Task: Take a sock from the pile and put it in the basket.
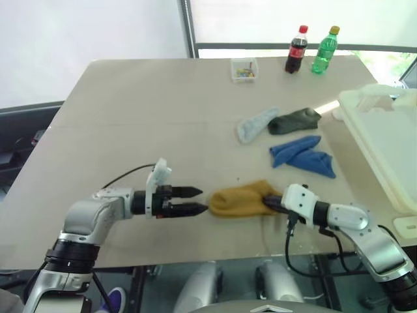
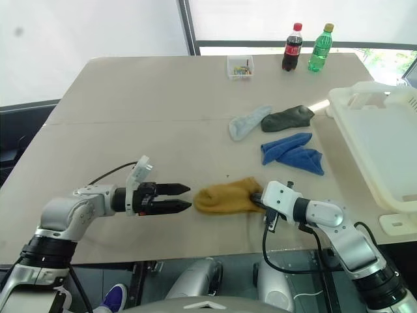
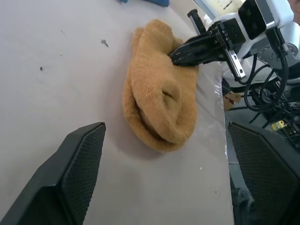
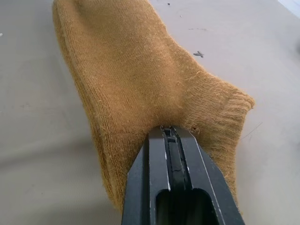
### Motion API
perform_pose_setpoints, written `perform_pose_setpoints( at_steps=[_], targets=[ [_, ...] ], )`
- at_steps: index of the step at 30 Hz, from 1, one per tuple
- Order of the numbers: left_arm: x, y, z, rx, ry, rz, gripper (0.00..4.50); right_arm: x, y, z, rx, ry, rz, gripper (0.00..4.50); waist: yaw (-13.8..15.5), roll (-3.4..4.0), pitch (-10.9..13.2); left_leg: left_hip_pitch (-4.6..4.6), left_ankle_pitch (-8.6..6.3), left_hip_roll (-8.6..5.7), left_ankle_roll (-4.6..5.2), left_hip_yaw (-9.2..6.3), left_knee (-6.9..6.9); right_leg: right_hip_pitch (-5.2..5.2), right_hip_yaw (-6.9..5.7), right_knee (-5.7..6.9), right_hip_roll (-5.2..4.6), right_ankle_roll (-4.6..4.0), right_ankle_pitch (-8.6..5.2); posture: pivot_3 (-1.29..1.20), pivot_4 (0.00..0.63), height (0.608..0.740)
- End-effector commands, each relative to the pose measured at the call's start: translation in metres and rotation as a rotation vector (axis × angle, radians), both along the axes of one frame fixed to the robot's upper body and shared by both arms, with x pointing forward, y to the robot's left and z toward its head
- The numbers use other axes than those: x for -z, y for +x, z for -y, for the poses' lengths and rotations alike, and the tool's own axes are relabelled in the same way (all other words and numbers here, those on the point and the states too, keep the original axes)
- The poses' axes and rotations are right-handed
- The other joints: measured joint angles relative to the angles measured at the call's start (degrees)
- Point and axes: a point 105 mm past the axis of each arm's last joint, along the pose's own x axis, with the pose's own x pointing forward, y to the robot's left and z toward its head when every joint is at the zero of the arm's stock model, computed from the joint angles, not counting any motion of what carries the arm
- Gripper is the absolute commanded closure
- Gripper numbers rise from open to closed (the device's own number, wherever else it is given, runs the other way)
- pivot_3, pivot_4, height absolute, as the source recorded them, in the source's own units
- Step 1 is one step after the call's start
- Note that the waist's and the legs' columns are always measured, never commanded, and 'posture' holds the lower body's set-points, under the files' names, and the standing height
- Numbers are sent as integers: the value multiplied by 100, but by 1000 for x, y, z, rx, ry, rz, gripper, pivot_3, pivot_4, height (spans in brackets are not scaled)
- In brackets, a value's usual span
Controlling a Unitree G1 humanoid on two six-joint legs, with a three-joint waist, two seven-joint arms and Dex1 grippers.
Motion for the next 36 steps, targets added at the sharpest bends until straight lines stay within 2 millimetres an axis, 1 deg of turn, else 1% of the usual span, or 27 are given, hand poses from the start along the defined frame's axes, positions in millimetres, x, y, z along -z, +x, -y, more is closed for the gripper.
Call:
perform_pose_setpoints(
  at_steps=[1,3,7,10,12,15,17,19,21,25,27,32,36],
  targets=[
    [-4,-9,9,52,17,-122,61,-5,2,0,11,1,20,4500,1,1,1,0,0,0,0,0,0,0,0,0,0,0,0,0,150,740],
    [-1,-7,15,52,35,-151,61,-5,2,0,11,1,21,4500,5,1,1,1,0,-1,0,0,0,1,-1,1,0,1,0,0,150,740],
    [-5,-5,31,79,3,-167,61,-6,2,-2,9,6,22,4500,5,0,1,-1,0,-1,0,0,0,0,-1,0,1,1,0,0,150,740],
    [-5,-7,35,87,-2,-180,61,-7,1,-3,10,7,21,4500,-12,0,2,-2,1,-1,-1,0,0,0,1,1,1,1,0,0,150,740],
    [-12,-4,36,59,-61,-157,61,-5,1,-2,14,5,19,4500,-7,0,2,-2,1,0,-2,1,-1,-1,2,2,1,1,0,0,150,740],
    [-24,-7,35,110,-107,36,61,-5,0,-2,16,6,17,4500,-6,-1,3,-4,2,0,-3,0,-1,-3,2,0,0,0,0,0,150,740],
    [-36,-6,36,107,-165,66,61,-5,0,-2,17,5,17,4500,11,-1,3,-5,14,0,-25,3,-2,-2,4,-2,-3,-1,0,0,150,740],
    [-40,-8,36,124,-176,75,61,-5,0,-3,16,6,18,4500,19,-1,3,-5,8,0,-16,1,-2,-2,2,-2,-3,-1,-1,0,150,740],
    [-38,-9,40,140,-179,74,61,-5,0,-3,16,7,18,4500,19,-1,3,-4,1,0,-4,1,-2,-2,2,-3,-3,-1,-1,0,150,740],
    [-38,-4,59,171,-213,90,61,-7,1,-2,20,9,21,4500,22,-2,3,-5,1,-1,-4,2,-1,-1,1,-4,-3,0,0,0,150,740],
    [-40,-1,66,174,-220,85,61,-7,1,-1,21,4,22,4500,24,-3,4,-6,1,-1,-4,1,0,0,0,-4,-2,0,0,0,150,740],
    [-37,-2,66,193,-207,66,61,-6,0,1,29,0,21,4500,-9,-2,4,-4,5,0,-9,3,-4,-1,4,-3,0,0,-1,0,150,740],
    [-36,4,91,223,-250,68,61,-7,1,0,35,7,26,4500,61,-5,5,-5,5,-3,-10,2,-2,1,1,-5,-1,0,-1,0,150,740]
  ],
)
